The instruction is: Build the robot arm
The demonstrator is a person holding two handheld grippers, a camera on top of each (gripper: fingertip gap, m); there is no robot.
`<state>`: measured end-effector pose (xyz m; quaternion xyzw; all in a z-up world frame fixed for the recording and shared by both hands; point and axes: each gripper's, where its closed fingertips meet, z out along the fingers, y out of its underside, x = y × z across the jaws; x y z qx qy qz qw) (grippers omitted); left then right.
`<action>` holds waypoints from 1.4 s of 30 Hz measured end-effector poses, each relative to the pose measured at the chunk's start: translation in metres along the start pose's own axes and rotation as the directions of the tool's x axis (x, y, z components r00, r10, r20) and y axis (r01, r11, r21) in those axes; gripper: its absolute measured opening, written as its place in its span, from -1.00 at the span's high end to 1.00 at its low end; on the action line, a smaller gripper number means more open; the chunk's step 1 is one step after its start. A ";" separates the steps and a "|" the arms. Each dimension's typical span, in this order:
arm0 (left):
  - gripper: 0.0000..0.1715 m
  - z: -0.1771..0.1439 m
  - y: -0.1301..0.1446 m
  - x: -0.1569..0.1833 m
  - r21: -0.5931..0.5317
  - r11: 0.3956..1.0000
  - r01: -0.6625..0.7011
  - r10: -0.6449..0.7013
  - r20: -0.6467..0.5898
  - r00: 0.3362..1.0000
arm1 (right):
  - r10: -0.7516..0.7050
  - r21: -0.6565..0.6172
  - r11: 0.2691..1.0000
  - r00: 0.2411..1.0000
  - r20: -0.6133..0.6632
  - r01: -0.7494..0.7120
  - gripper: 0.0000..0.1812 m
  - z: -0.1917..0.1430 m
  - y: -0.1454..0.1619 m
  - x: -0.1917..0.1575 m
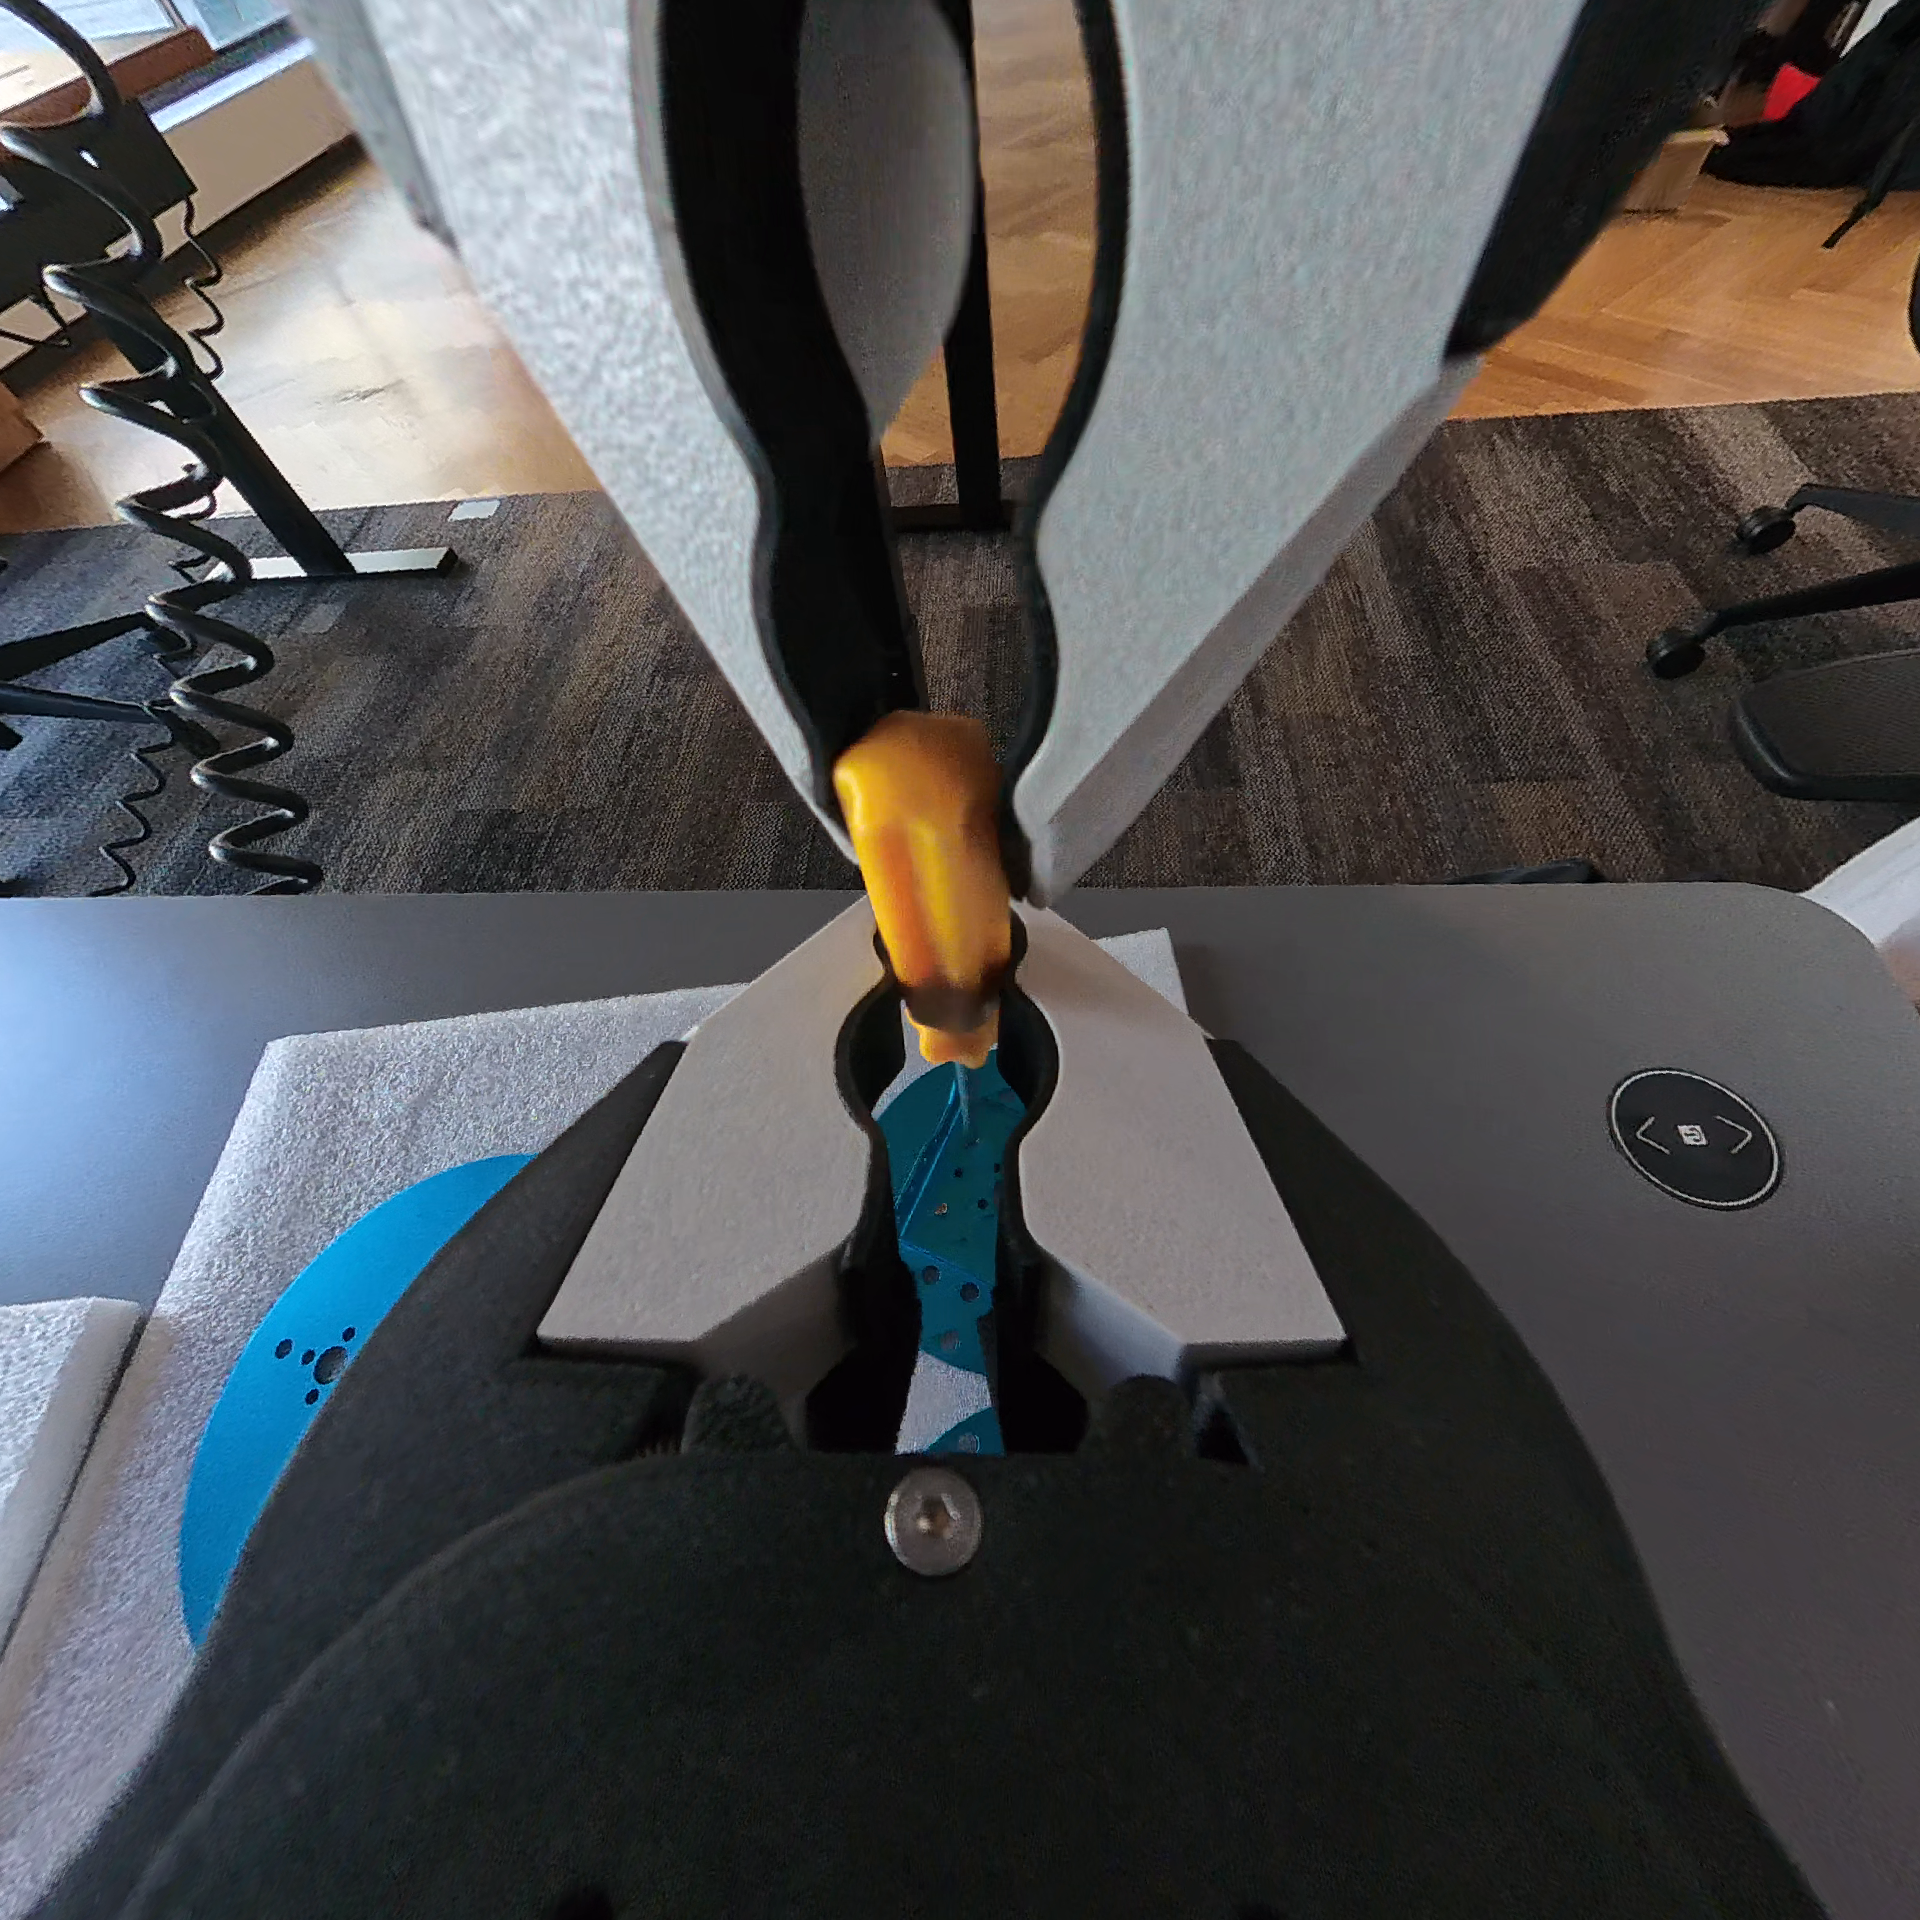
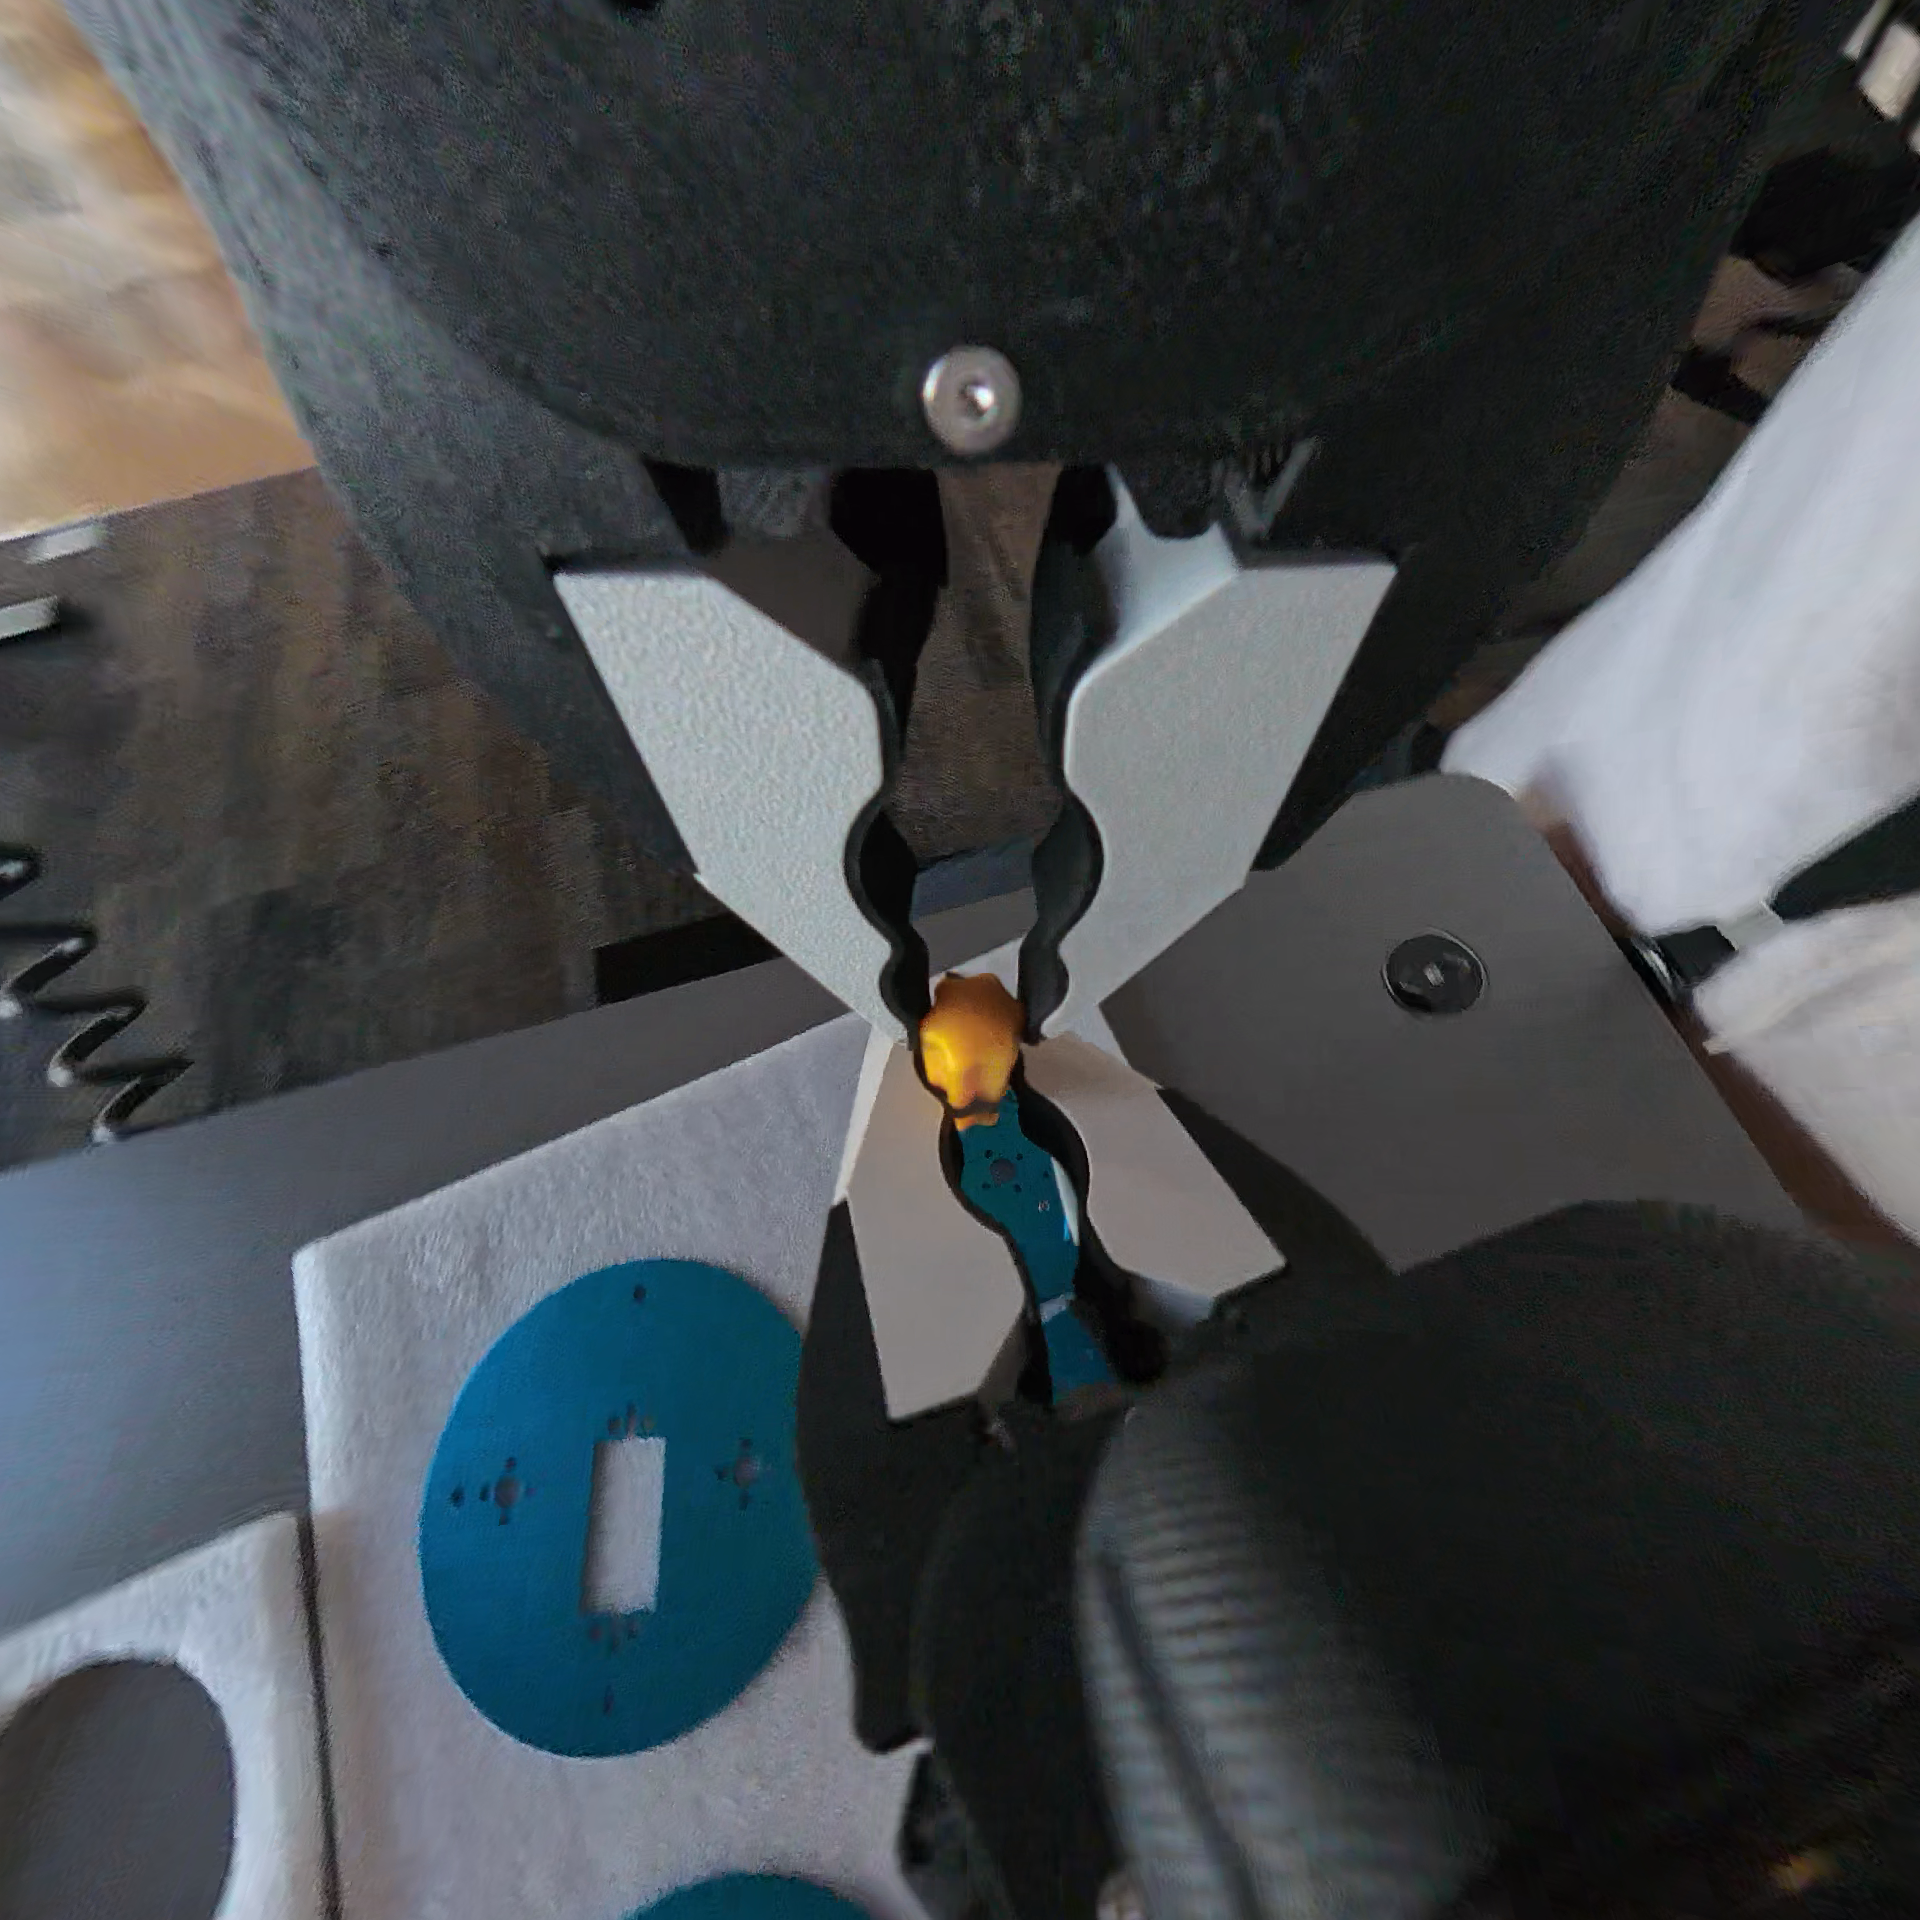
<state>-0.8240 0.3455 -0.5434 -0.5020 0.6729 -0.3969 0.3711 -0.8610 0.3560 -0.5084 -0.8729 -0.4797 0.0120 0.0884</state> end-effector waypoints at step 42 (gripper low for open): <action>0.90 0.007 0.000 0.005 -0.022 0.999 -0.030 0.030 -0.012 0.999 | -0.329 -0.026 0.944 0.943 -0.036 0.329 0.81 -0.002 0.000 -0.006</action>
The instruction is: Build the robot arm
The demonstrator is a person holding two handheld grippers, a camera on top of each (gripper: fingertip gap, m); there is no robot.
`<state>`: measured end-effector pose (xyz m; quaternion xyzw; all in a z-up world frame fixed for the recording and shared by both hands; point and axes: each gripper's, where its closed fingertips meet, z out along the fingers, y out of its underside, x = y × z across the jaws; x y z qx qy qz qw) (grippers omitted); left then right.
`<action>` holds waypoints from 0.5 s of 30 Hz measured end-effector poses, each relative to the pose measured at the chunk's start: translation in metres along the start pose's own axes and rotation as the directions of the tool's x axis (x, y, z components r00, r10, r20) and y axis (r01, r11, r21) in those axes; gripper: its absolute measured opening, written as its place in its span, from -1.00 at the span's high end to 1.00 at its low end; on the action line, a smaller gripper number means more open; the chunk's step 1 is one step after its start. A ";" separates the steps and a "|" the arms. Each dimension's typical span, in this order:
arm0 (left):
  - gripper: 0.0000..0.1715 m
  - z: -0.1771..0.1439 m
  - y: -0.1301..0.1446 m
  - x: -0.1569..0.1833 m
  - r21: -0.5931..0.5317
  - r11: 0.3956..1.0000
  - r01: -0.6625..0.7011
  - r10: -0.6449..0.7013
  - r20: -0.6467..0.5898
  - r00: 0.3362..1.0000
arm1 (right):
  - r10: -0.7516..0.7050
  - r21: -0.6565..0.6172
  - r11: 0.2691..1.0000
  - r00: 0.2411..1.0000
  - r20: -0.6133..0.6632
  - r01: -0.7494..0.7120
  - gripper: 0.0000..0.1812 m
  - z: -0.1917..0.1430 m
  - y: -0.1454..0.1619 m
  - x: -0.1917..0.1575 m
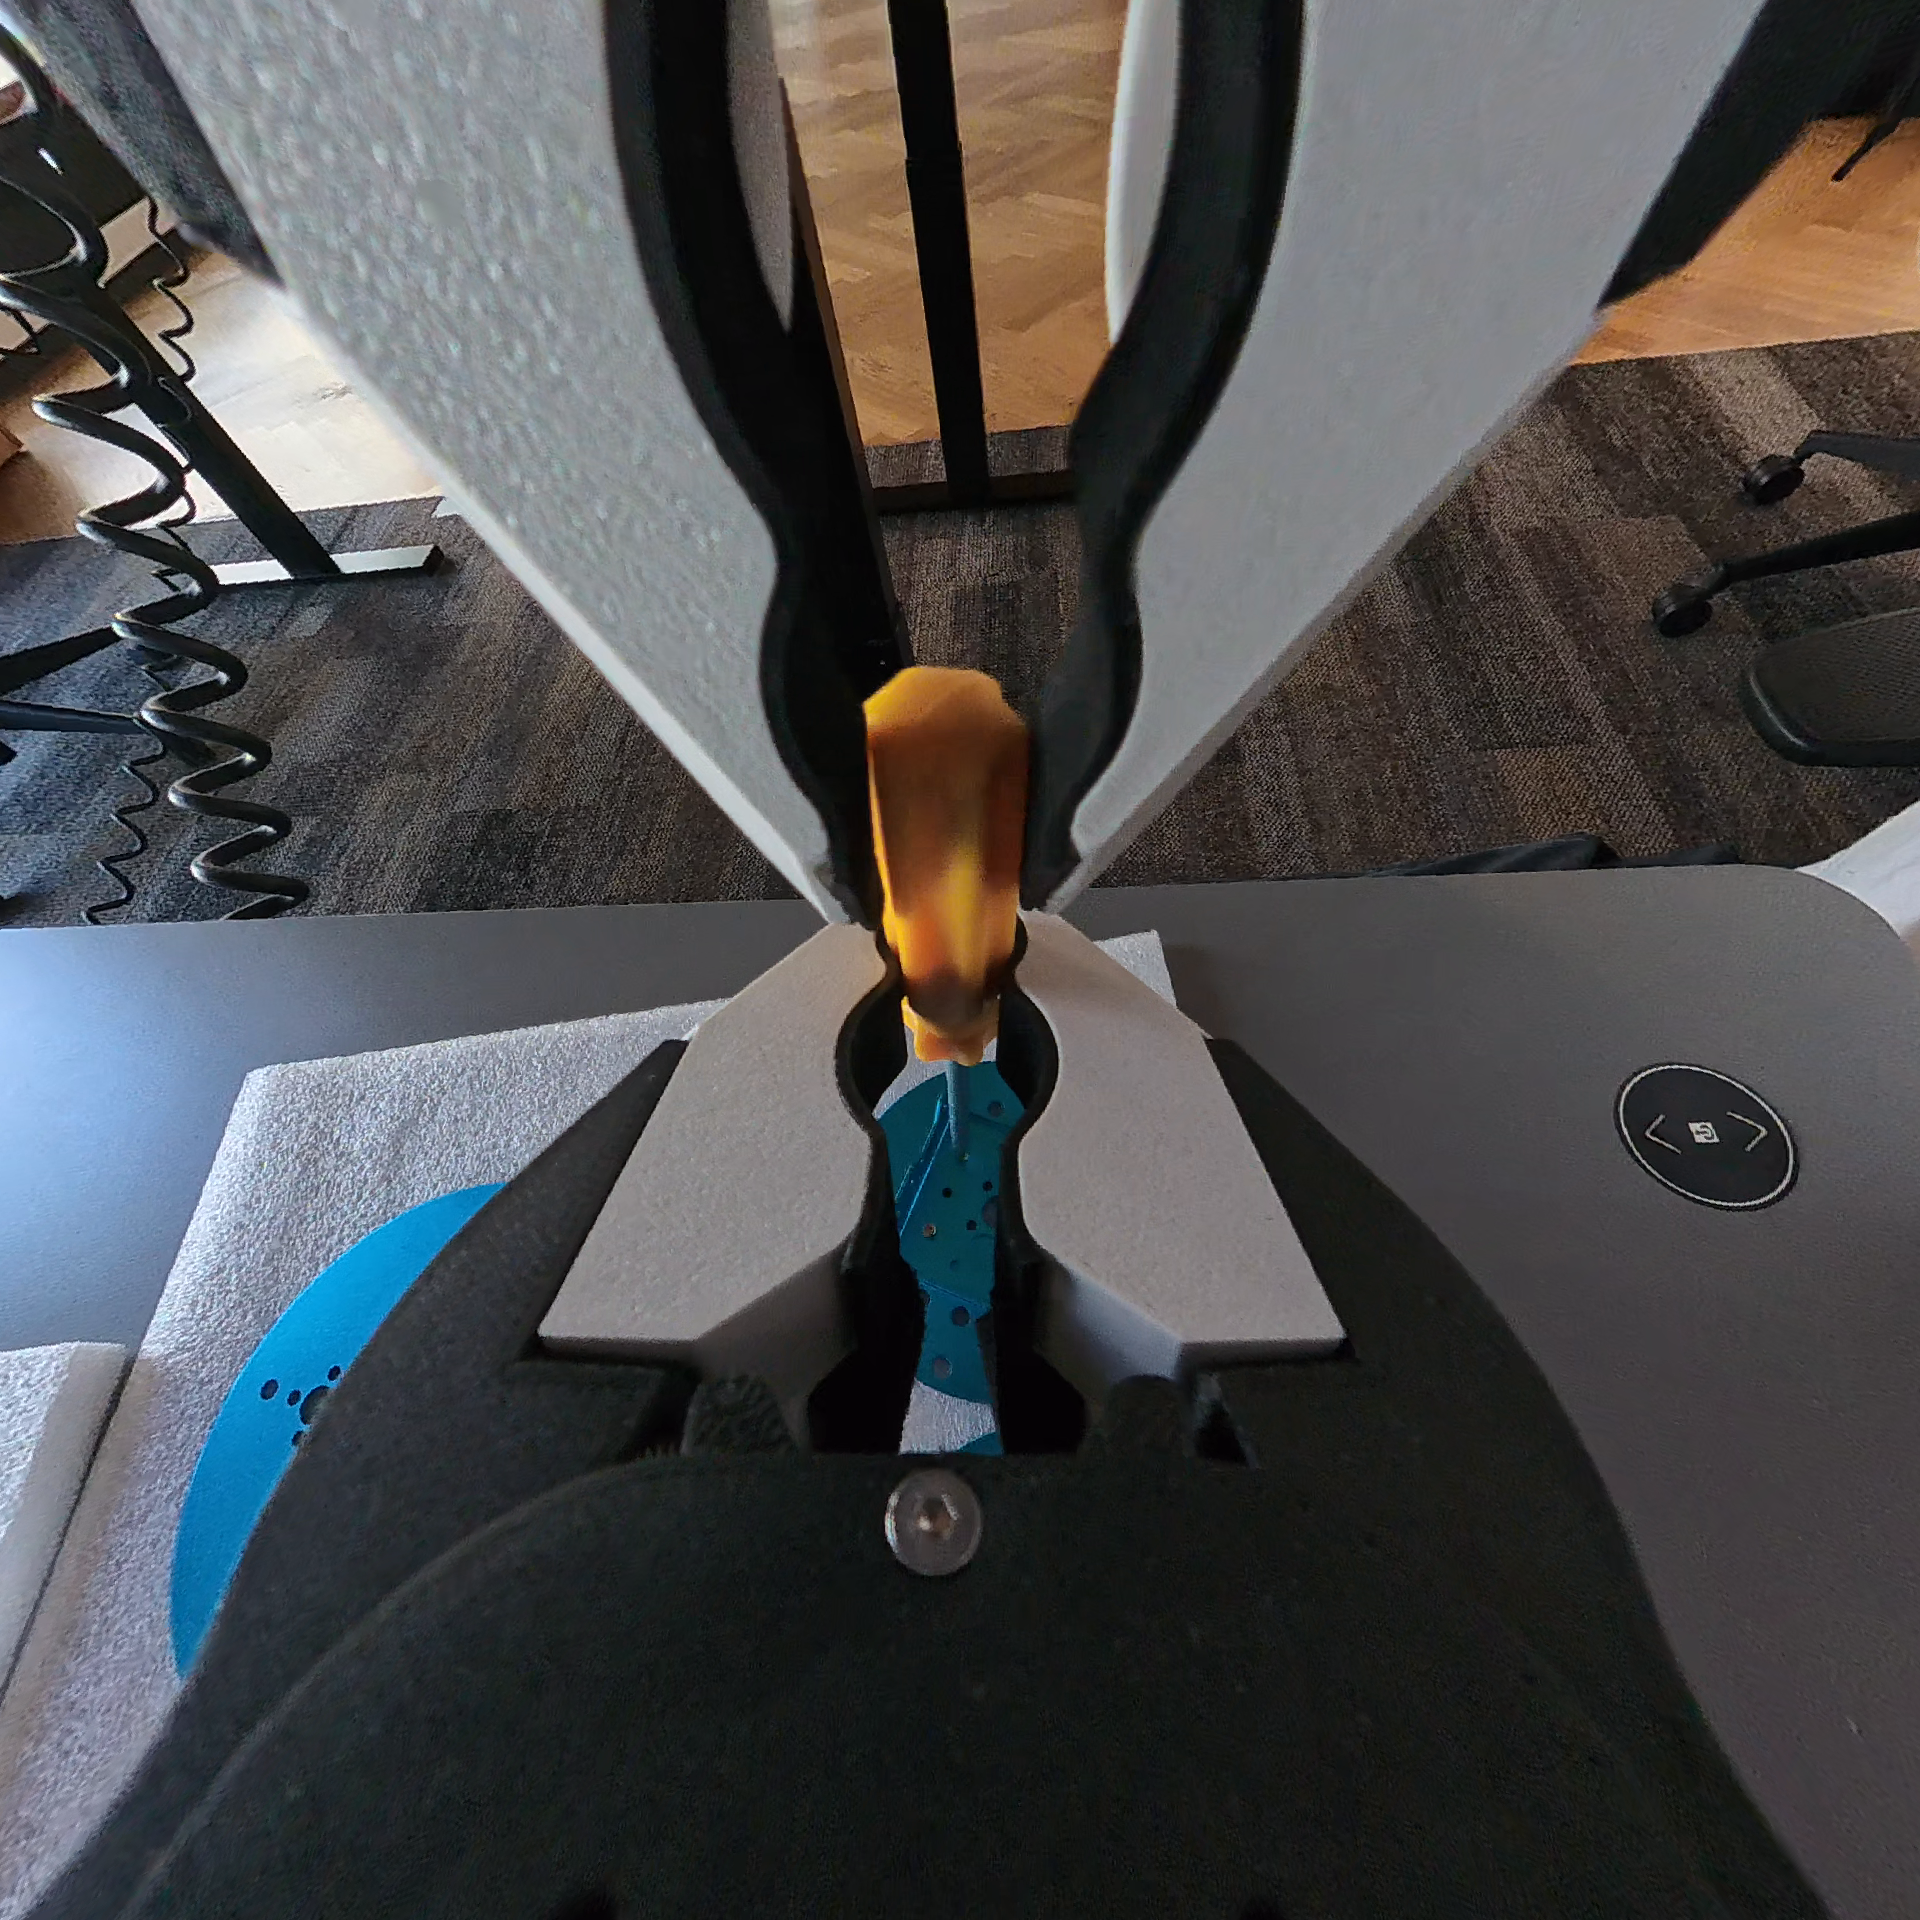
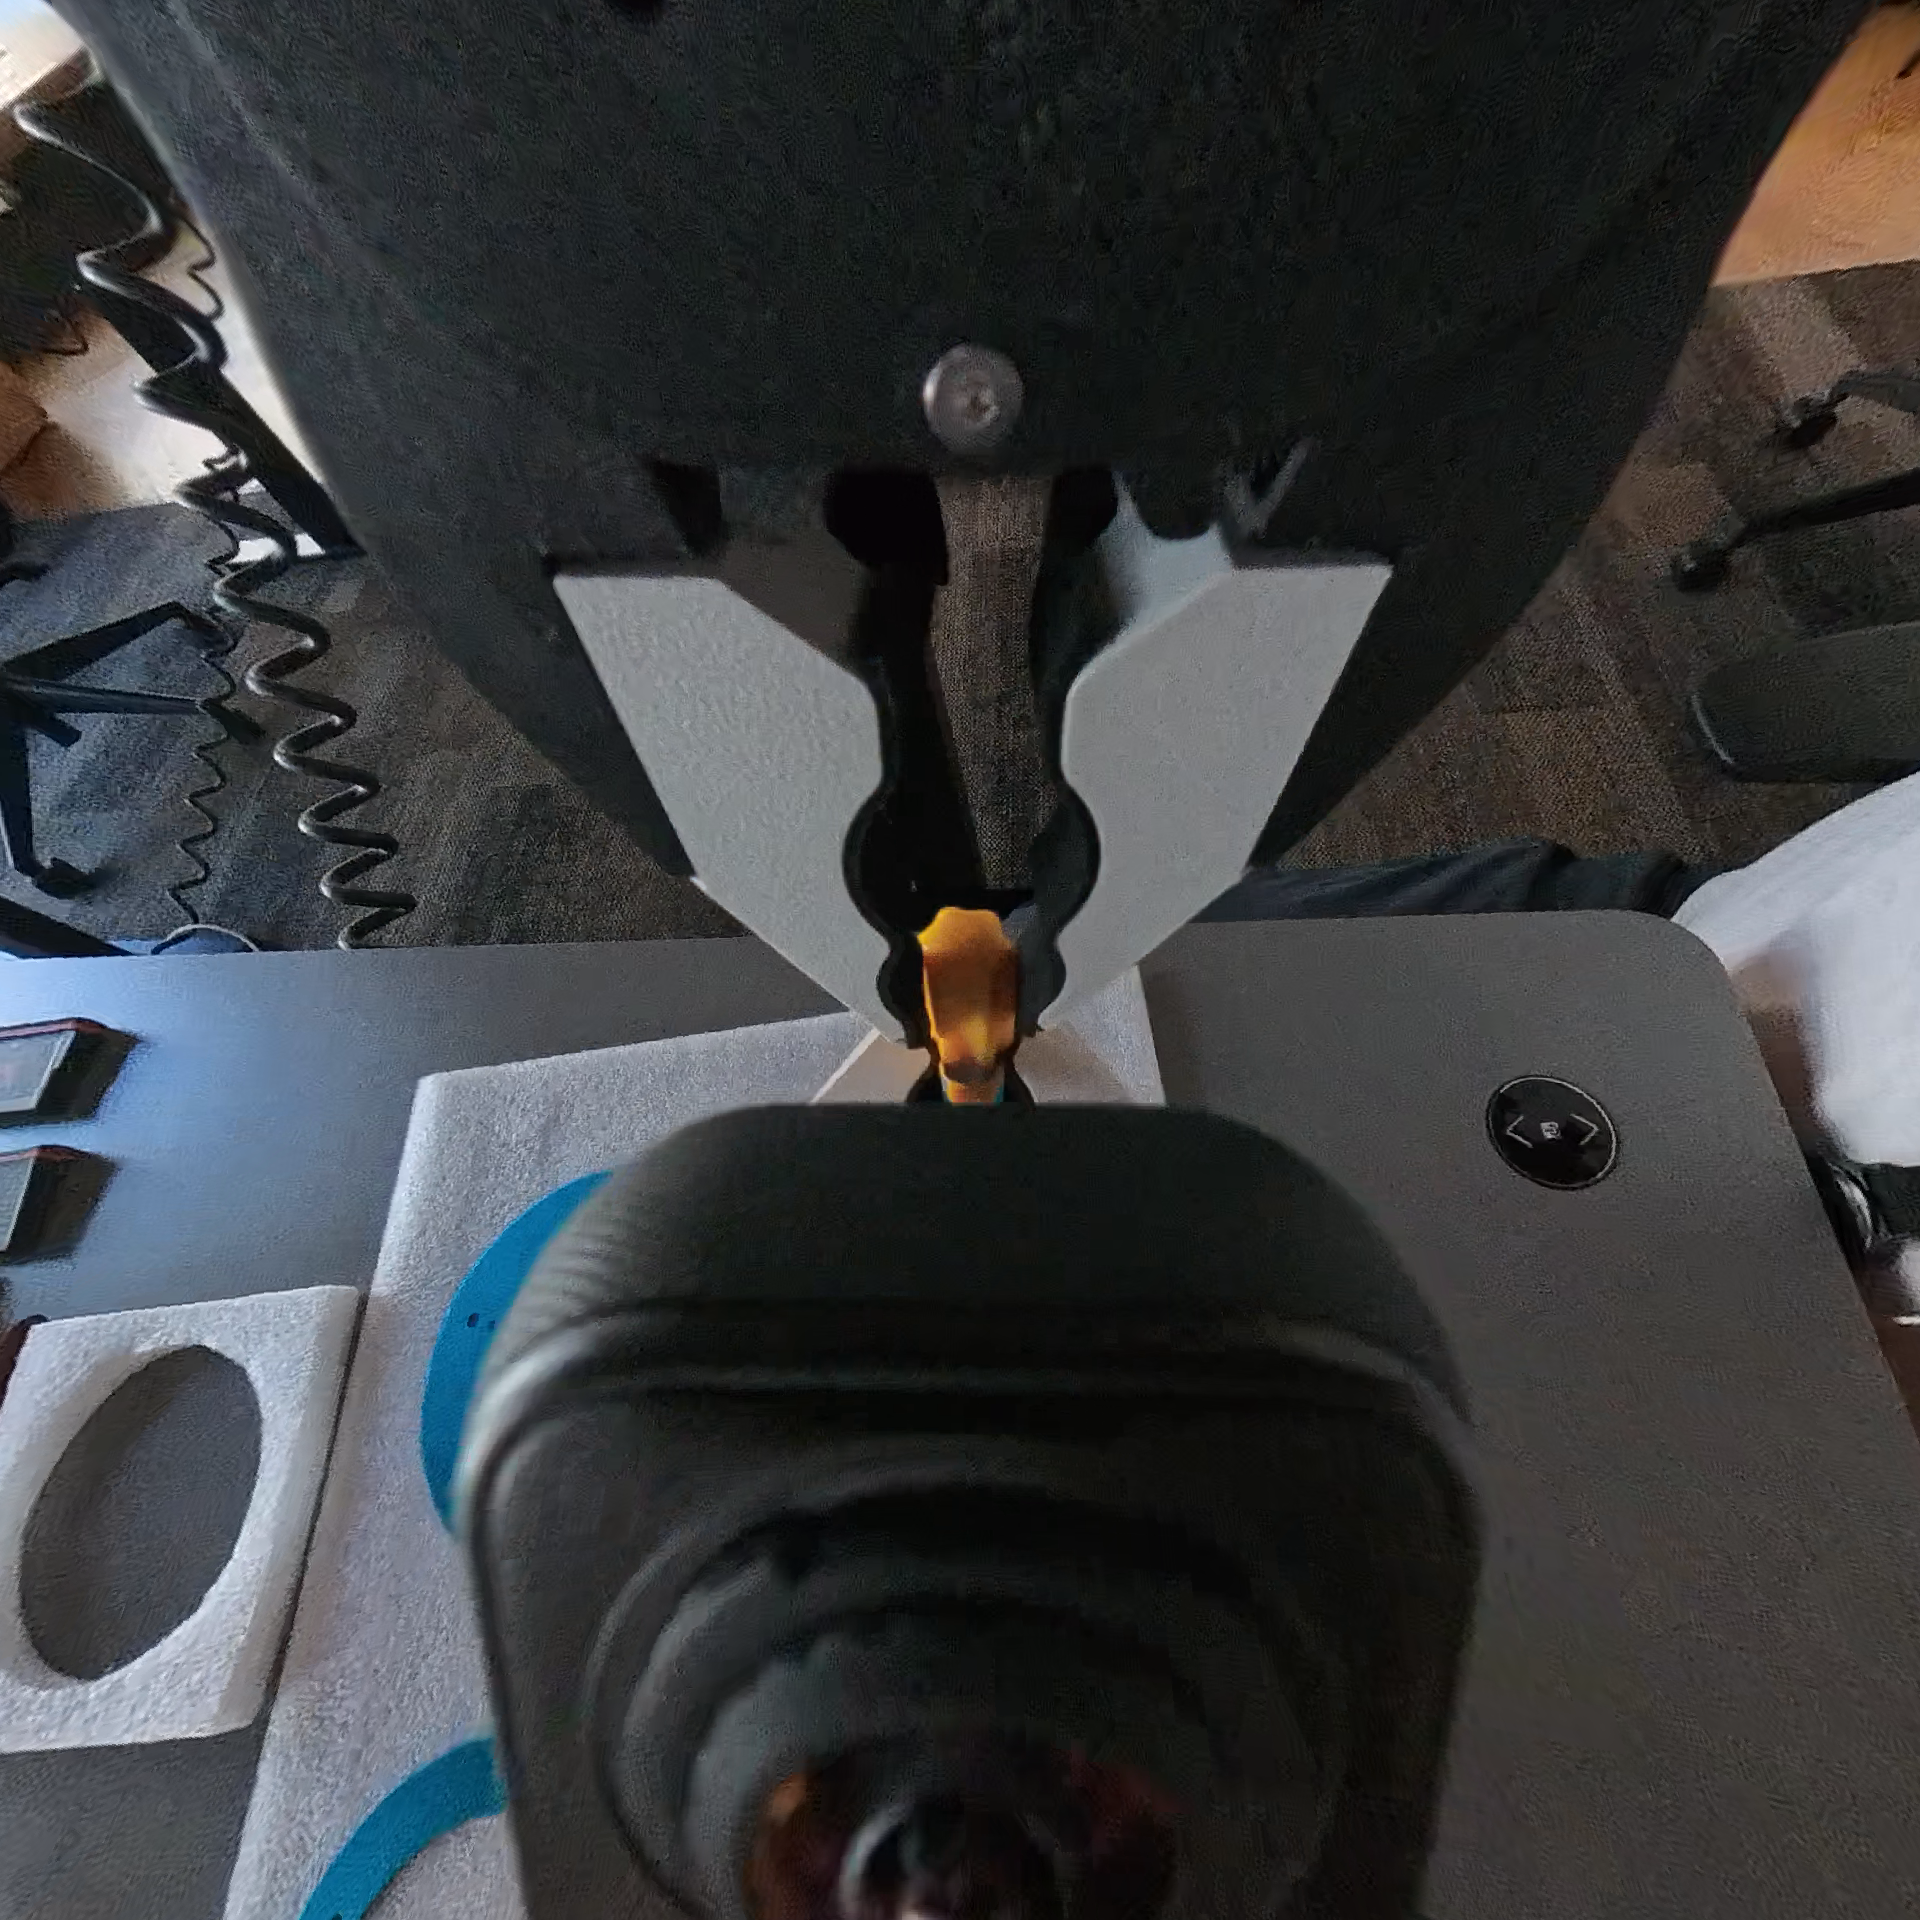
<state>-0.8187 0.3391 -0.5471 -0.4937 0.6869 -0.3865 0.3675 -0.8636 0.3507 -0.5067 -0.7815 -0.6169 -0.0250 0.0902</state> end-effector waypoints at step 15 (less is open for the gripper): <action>0.90 0.002 -0.001 0.000 0.006 1.000 0.002 -0.002 0.000 1.000 | -0.011 -0.040 0.999 0.999 -0.031 0.010 0.81 0.001 0.008 0.002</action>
